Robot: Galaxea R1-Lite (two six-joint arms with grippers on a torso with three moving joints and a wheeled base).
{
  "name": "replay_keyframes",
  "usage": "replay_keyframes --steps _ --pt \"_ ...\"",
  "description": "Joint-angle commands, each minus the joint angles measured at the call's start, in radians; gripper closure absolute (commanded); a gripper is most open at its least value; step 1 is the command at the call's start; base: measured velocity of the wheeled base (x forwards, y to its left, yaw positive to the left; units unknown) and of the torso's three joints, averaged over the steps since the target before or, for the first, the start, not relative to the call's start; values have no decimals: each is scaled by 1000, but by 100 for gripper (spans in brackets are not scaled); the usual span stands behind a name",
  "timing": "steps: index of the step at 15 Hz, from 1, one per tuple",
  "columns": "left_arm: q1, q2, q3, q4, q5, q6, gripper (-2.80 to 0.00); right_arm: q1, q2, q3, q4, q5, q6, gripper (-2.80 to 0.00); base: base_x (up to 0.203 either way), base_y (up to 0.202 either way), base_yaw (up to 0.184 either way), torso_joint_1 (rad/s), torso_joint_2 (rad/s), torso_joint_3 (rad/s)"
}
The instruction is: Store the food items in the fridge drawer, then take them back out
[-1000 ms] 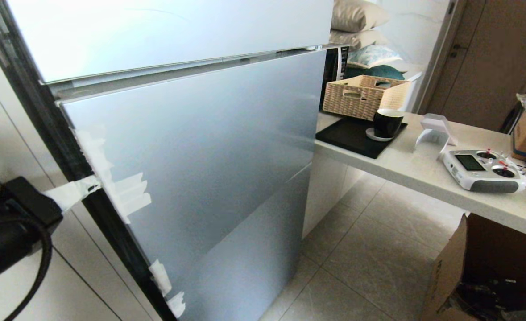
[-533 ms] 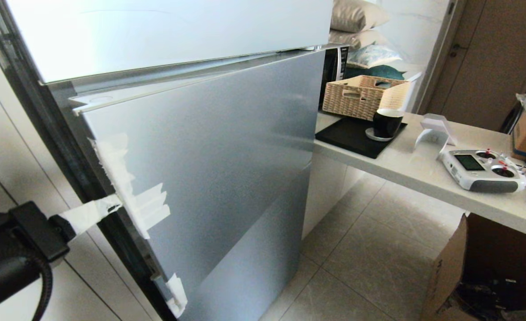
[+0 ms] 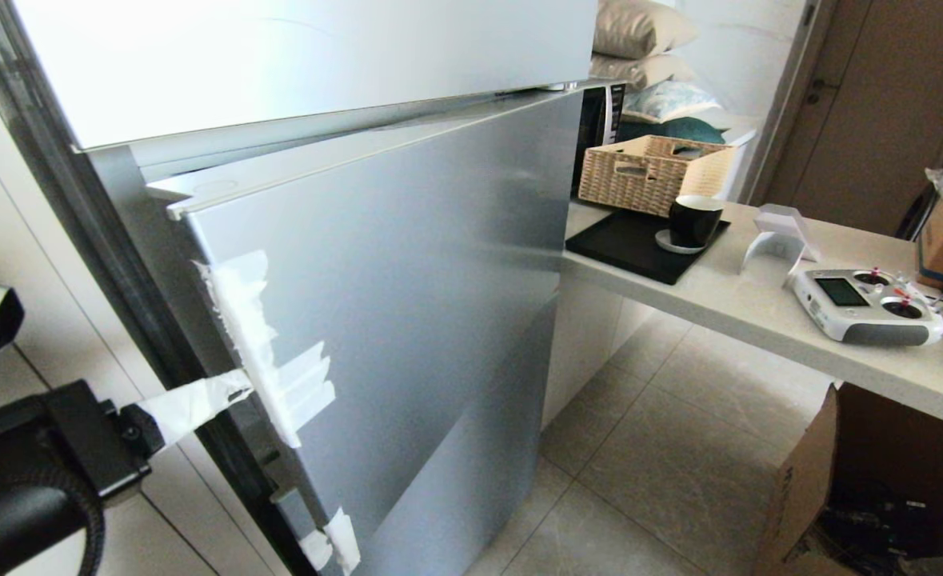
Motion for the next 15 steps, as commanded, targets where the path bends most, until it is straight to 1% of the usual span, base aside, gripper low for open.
replay_keyframes --steps 1,3,4,13,15 --pt "-60 15 2 -2 -1 -4 0 0 0 0 -1 0 -1 0 0 0 0 0 0 0" --pt "-127 15 9 -2 -1 -3 0 0 0 0 1 0 -1 0 0 0 0 0 0 0" --pt "-147 15 11 -2 -1 -4 0 0 0 0 -1 0 -1 0 0 0 0 0 0 0" --pt "-150 -7 17 -2 2 -2 0 0 0 0 -1 0 -2 0 0 0 0 0 0 0" --pt "-146 -52 17 1 24 4 0 0 0 0 0 0 -2 0 0 0 0 0 0 0"
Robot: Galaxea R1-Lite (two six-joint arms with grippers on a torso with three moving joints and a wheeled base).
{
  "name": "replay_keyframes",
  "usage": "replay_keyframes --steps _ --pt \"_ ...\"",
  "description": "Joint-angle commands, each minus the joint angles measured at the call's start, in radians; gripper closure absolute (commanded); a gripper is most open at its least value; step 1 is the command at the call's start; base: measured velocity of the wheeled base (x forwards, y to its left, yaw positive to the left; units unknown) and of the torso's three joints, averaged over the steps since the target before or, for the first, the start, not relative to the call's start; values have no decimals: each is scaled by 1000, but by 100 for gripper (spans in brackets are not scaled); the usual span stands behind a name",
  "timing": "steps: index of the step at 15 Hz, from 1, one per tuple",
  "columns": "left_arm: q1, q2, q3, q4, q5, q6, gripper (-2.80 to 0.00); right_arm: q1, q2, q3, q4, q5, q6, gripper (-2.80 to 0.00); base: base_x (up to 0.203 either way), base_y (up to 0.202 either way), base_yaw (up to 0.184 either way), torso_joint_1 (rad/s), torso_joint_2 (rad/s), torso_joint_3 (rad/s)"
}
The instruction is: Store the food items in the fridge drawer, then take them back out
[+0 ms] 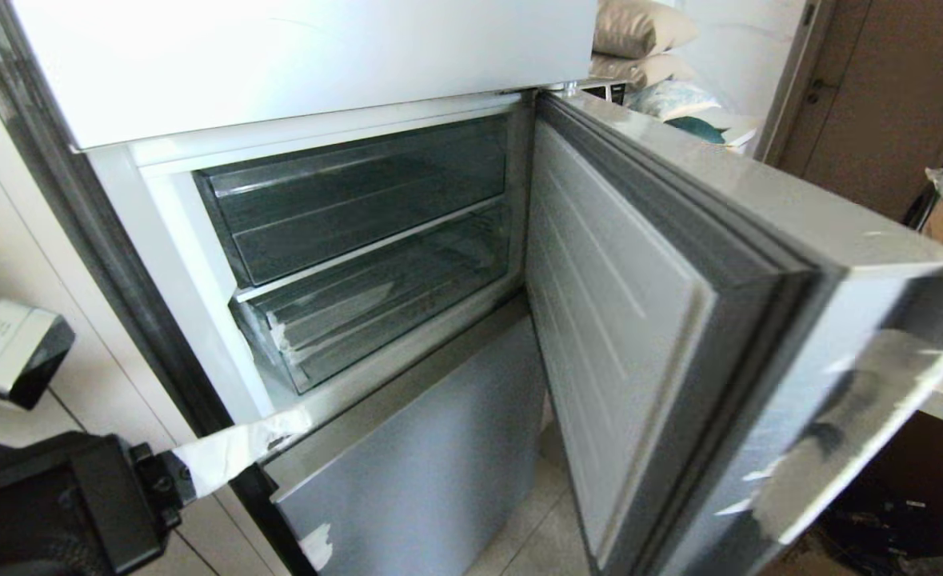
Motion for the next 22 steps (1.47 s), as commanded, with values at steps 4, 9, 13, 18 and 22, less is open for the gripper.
replay_keyframes --steps 4,9,13,18,22 --pt "7 -228 1 174 175 246 0 0 0 0 -1 0 -1 0 0 0 0 0 0 0" --pt "107 -478 15 453 363 509 0 0 0 0 -1 1 -7 0 0 0 0 0 0 0" --pt "520 -601 55 498 387 592 0 0 0 0 -1 4 -23 0 0 0 0 0 0 0" --pt "721 -763 337 475 286 665 0 0 0 0 -1 4 -22 0 0 0 0 0 0 0" --pt "710 -764 429 516 13 724 0 0 0 0 -1 0 -7 0 0 0 0 0 0 0"
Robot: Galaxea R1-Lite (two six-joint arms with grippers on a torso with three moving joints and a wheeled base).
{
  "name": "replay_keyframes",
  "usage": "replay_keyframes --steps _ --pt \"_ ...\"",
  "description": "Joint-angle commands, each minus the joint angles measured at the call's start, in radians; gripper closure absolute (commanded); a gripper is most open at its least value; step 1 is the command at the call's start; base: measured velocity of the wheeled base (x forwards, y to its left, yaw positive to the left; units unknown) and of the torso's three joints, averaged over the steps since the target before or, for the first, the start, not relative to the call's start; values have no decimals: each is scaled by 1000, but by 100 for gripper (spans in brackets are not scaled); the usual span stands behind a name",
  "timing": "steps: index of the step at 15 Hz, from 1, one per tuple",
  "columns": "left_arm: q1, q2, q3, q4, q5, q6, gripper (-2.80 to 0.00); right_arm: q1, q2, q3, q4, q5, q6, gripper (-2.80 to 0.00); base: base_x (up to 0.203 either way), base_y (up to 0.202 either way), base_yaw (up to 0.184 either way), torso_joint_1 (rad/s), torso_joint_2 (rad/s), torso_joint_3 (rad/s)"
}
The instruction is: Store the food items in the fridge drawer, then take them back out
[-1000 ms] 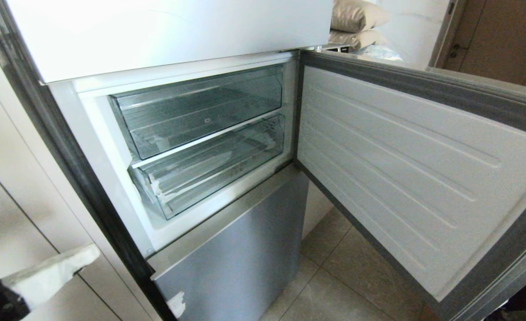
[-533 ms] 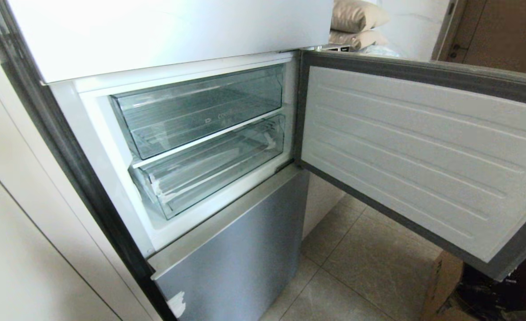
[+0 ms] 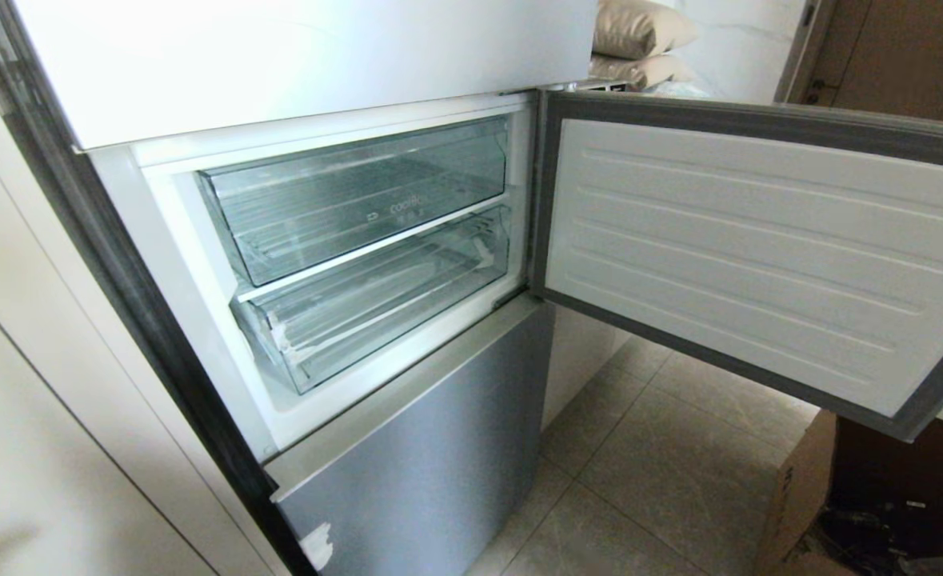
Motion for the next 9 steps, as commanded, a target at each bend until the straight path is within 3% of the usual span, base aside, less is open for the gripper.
replay_keyframes --steps 1,4,9 --pt "-25 -4 6 40 -31 25 0 0 0 0 0 0 -2 0 0 0 0 0 0 0" --pt "-22 22 2 126 28 102 0 0 0 0 0 0 3 0 0 0 0 0 0 0" --pt "-118 -144 1 127 -8 100 0 0 0 0 0 0 6 0 0 0 0 0 0 0"
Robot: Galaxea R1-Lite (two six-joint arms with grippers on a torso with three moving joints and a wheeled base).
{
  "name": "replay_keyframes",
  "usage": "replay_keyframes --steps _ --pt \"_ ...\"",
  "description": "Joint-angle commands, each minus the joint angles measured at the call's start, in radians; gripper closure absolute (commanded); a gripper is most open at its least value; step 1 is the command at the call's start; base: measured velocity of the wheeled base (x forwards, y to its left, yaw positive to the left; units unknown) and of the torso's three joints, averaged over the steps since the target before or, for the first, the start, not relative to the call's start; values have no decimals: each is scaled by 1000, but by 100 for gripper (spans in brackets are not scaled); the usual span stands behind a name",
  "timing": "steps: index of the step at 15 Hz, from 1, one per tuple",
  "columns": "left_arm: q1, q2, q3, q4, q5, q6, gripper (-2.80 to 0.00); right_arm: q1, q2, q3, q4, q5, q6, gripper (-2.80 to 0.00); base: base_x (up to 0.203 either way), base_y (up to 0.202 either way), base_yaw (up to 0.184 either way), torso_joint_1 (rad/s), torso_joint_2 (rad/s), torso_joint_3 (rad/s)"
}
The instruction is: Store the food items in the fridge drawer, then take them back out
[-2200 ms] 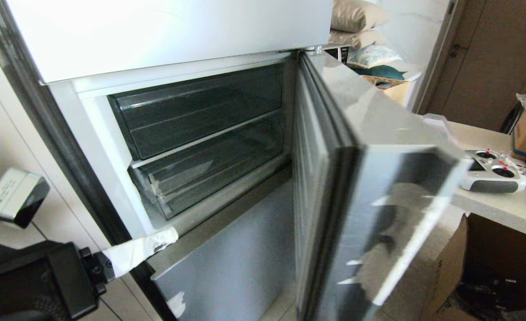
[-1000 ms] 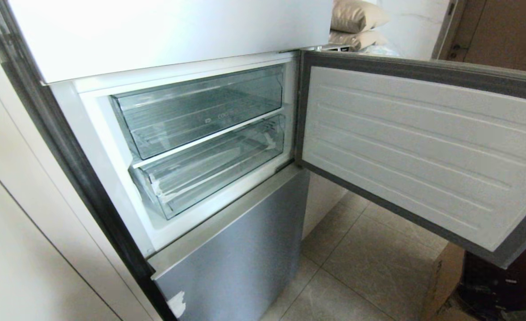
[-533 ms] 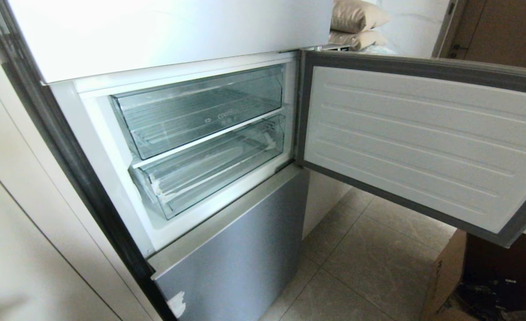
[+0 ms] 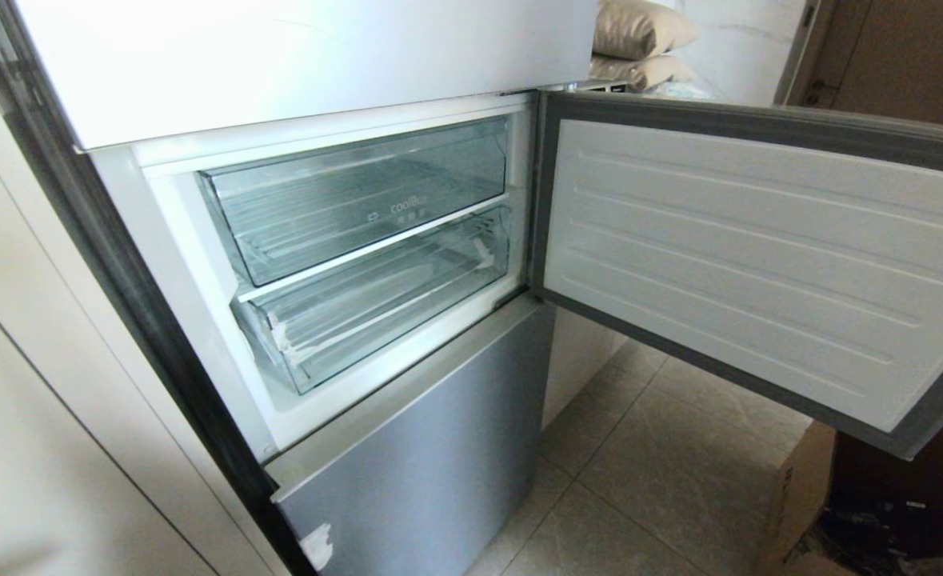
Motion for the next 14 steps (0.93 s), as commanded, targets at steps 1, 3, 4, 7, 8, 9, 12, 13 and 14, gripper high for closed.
replay_keyframes --steps 1,3,4,7,8,9,12,13,14 --pt "-19 -144 1 7 -5 1 0 0 0 0 0 0 0 0 0 0 0 0 0 0" --pt "-18 -235 4 -6 -4 17 0 0 0 0 0 0 0 0 0 0 0 0 0 0" --pt "-18 -237 14 -33 -2 6 0 0 0 0 0 0 0 0 0 0 0 0 0 0" --pt "-18 -237 15 -34 13 -58 0 0 0 0 0 0 0 0 0 0 0 0 0 0" --pt "-18 -237 15 -35 27 -85 0 0 0 0 0 0 1 0 0 0 0 0 0 0" --pt "-18 -237 15 -35 54 -123 0 0 0 0 0 0 1 0 0 0 0 0 0 0" --pt "-18 -237 15 -37 57 -140 0 0 0 0 0 0 0 0 0 0 0 0 0 0" --pt "-18 -237 15 -37 57 -140 0 0 0 0 0 0 1 0 0 0 0 0 0 0" --pt "-18 -237 15 -37 57 -140 0 0 0 0 0 0 0 0 0 0 0 0 0 0"
